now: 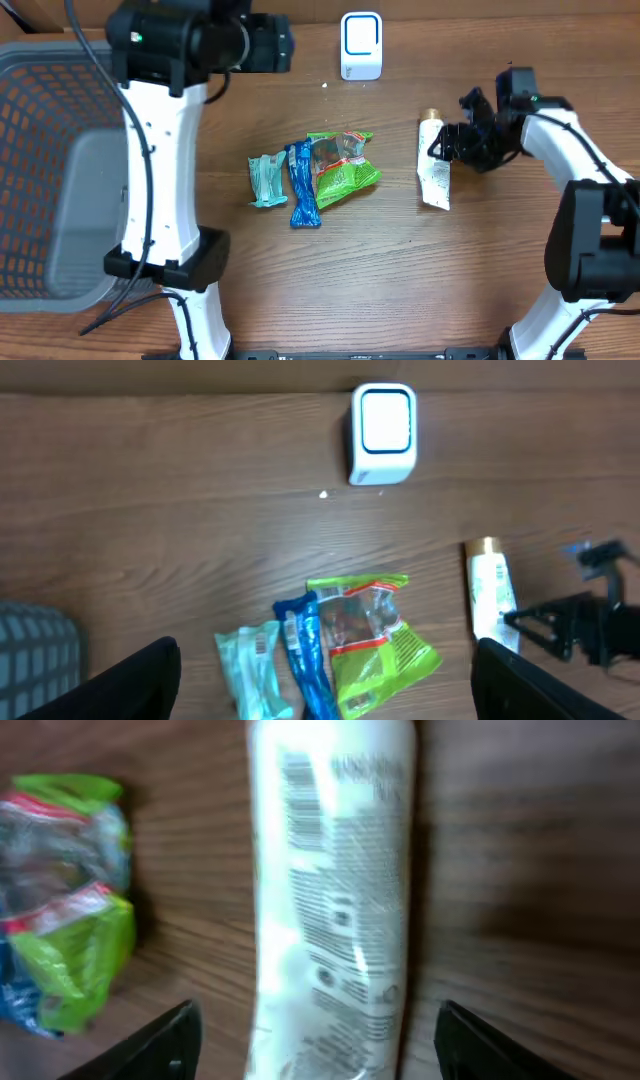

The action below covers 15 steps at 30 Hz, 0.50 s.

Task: Scan the item barcode
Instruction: 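Hold the white tube with the right gripper under the scanner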

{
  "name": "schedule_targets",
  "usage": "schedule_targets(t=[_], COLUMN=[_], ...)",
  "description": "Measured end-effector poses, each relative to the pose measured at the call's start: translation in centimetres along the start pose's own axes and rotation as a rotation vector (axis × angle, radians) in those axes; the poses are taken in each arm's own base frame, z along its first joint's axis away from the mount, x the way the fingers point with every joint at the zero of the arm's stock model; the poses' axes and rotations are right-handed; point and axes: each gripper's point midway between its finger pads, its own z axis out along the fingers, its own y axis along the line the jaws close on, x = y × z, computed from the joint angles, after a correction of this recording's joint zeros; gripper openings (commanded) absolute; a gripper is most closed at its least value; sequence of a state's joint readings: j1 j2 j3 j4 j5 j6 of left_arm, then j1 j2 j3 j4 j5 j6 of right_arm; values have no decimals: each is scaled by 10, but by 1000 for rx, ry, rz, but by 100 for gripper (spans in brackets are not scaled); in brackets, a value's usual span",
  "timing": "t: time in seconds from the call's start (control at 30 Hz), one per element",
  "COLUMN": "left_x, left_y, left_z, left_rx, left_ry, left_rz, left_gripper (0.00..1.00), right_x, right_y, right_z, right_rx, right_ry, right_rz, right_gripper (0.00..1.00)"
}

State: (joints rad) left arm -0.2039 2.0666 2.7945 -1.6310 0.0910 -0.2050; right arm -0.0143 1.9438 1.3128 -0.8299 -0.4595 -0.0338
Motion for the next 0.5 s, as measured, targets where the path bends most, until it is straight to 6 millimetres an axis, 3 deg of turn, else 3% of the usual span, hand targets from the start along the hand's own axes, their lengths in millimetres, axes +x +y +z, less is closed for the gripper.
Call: schedule_targets(t=[0.07, 0.1, 0.13, 0.23, 0.27, 0.37, 0.5], left_x=[-2, -3, -3, 2, 4, 5, 5], left_y=[27, 56, 65, 66, 66, 67, 67], left_z=[-3, -7, -9, -3, -1, 0, 0], left_rx=[1, -28, -37, -39, -41, -42, -42], left_ry=[8, 9, 11, 37, 48, 54, 54], left_rz=[-63, -125, -142, -130, -129, -130, -130], left_gripper=[86, 89, 93, 100, 100, 100, 100], right_x=[12, 15, 12, 11, 10, 8, 12], right_y=[-8, -10, -10, -9, -8, -1, 13], right_z=[15, 21, 22, 25, 26, 25, 20], right_rx=[3, -3, -9, -21, -28, -69, -139], right_ry=[6, -3, -22, -39, -43, -50, -20], right_rz=[15, 19, 12, 13, 20, 46, 89], right_gripper=[67, 60, 53, 35, 24, 8, 4])
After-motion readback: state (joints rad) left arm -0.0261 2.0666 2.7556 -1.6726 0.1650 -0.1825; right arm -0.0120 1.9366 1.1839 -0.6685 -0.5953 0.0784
